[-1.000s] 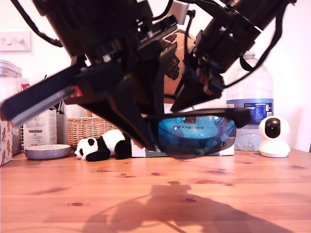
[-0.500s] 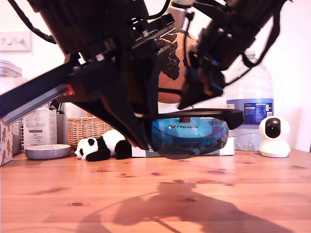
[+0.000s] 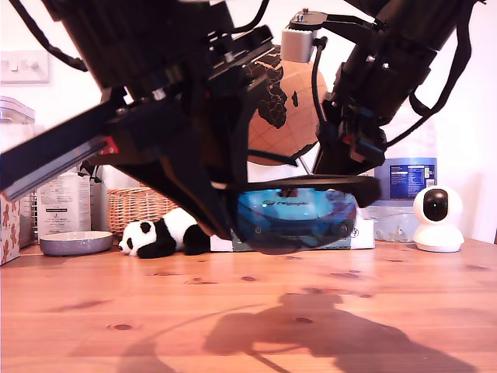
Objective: Pick up the sunglasses and open them, then place them back on the table
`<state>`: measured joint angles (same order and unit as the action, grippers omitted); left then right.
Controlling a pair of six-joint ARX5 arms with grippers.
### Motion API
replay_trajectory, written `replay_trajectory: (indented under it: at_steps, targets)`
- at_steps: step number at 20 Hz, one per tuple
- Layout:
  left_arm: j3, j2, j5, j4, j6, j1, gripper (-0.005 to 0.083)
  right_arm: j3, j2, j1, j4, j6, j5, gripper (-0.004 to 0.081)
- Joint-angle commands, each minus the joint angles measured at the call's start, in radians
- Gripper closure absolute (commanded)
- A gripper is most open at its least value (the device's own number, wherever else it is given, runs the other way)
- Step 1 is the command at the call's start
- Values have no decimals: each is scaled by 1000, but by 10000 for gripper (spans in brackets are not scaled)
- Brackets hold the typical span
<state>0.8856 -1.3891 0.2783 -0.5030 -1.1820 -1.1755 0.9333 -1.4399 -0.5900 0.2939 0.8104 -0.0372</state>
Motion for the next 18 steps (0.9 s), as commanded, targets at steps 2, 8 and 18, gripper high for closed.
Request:
replay_trajectory:
  at_steps: [2,8,18]
  targets:
    - [-5,10,-18,3,8,37,792,17,1,14,35,-176,-4,418]
    - [-5,10,-110,45,32,104,792,87,2,6,297,-469,207,420]
    - [-6,7,-181,82,52,124,792,175,-23,-8,382,-631,462,419]
